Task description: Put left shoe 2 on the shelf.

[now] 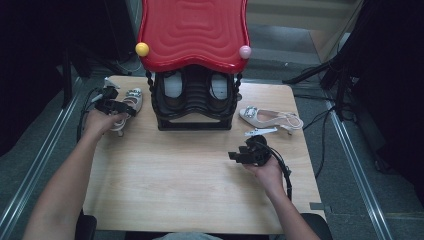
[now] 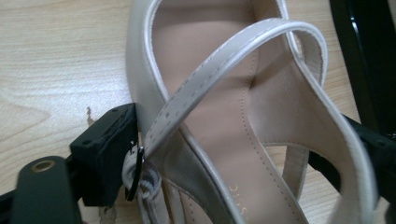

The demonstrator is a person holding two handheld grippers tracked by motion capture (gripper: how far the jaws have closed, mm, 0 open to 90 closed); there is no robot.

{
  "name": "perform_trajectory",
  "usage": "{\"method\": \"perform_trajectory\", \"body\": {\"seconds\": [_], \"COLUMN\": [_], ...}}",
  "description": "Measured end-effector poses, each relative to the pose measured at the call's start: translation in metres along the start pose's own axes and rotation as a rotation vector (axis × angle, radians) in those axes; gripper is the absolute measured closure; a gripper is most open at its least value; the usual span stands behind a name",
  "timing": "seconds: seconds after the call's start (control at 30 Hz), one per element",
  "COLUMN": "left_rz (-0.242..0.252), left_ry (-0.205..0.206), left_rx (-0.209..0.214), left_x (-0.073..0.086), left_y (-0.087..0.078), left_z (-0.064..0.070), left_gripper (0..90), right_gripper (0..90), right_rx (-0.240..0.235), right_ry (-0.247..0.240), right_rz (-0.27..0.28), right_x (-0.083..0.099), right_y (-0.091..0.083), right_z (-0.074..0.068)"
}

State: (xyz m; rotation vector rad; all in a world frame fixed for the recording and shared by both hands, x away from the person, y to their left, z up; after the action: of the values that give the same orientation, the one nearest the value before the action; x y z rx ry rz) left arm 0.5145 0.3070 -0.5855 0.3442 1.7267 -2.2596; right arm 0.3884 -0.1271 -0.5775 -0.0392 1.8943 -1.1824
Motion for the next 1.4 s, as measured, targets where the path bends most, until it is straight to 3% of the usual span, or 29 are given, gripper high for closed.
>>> {"method": "perform_trajectory", "body": {"seconds": [0.03, 0.17, 0.3, 0.5, 0.67, 0.7, 0.8, 1.03, 1.07, 1.17, 1.4], "left_rz": [0.000, 0.003, -0.004, 0.031, 0.062, 0.052, 0.062, 0.072, 0.080, 0.127, 0.166], "left_ry": [0.000, 0.032, 0.021, -0.049, -0.062, -0.027, -0.061, -0.048, -0.045, -0.101, -0.087], "left_rx": [0.000, -0.092, -0.092, -0.030, -0.001, -0.012, -0.010, 0.008, 0.008, 0.057, 0.073], "left_x": [0.000, 0.000, 0.000, -0.002, -0.005, -0.003, -0.004, -0.005, -0.006, -0.011, -0.017], "left_y": [0.000, 0.000, -0.001, -0.006, -0.016, -0.020, -0.020, -0.031, -0.033, -0.043, -0.065], "left_z": [0.000, -0.001, -0.001, -0.002, -0.002, -0.003, -0.003, -0.006, -0.006, -0.003, 0.002], "left_gripper": [15.9, 25.4, 27.5, 31.7, 36.0, 36.2, 36.6, 37.0, 37.0, 37.1, 37.1], "right_gripper": [46.0, 46.0, 46.0, 46.0, 46.0, 46.0, 46.0, 46.0, 46.0, 46.0, 46.0], "right_rx": [0.000, 0.002, 0.002, 0.004, 0.004, 0.004, 0.004, 0.005, 0.005, 0.006, 0.002], "right_ry": [0.000, -0.001, 0.000, 0.006, 0.010, 0.007, 0.007, 0.010, 0.010, 0.007, 0.010], "right_rz": [0.000, -0.001, 0.000, 0.005, 0.005, 0.009, 0.008, 0.004, 0.005, 0.007, 0.012], "right_x": [0.000, 0.000, 0.000, -0.001, -0.001, -0.001, -0.001, -0.001, -0.001, -0.001, -0.002], "right_y": [0.000, 0.000, -0.001, -0.001, -0.002, -0.002, -0.002, -0.002, -0.002, -0.002, -0.002], "right_z": [0.000, 0.000, 0.000, 0.001, 0.002, 0.002, 0.002, 0.002, 0.002, 0.003, 0.003]}}
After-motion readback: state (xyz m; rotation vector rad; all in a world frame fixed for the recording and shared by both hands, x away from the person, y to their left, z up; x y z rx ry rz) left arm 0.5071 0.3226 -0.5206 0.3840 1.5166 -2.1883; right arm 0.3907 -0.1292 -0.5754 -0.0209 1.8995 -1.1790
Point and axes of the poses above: each handheld gripper's, and its own axes: y roughly forward along the jaws, x roughly out of its underside, z roughly to its right, the point moved 9 cm from there along y, roughly forward along the jaws, and after that the axes turned 8 degrees about -y, right-handed, at the moved point
